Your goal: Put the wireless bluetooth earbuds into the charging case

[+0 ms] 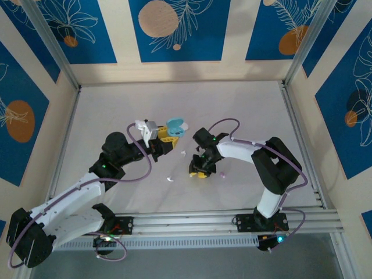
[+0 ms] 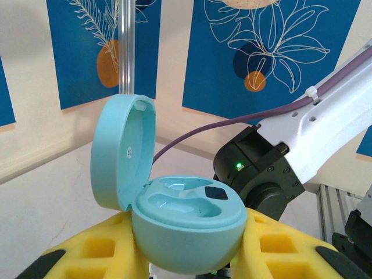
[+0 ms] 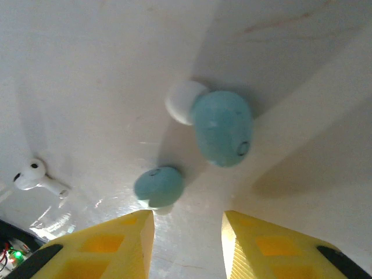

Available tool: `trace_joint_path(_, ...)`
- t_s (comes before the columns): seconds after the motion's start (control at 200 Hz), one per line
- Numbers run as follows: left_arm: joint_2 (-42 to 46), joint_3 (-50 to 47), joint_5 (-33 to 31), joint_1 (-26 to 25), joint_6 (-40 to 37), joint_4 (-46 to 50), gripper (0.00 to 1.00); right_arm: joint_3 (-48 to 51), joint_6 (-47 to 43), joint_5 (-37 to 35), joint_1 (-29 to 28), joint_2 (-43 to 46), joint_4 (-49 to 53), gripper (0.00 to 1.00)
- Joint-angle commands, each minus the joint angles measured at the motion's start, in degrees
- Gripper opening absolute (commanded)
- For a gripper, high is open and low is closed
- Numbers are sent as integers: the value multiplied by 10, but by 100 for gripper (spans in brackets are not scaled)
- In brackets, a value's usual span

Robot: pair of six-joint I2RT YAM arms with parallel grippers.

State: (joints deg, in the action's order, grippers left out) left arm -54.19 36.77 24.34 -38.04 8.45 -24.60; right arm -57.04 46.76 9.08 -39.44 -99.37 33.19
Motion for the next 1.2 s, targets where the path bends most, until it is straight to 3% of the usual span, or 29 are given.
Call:
trace_joint_path(0.0, 1, 7, 3, -1, -11, -18, 28, -25, 9, -5, -11, -9, 20, 37)
trace_joint_path(0.385, 24, 0, -19, -1, -27, -5, 28, -50, 44, -36, -19, -33, 24, 38)
trace_joint_path(1.195, 35, -1, -27, -1, -40, 8, 28, -136, -7, -98, -50, -99, 98, 30)
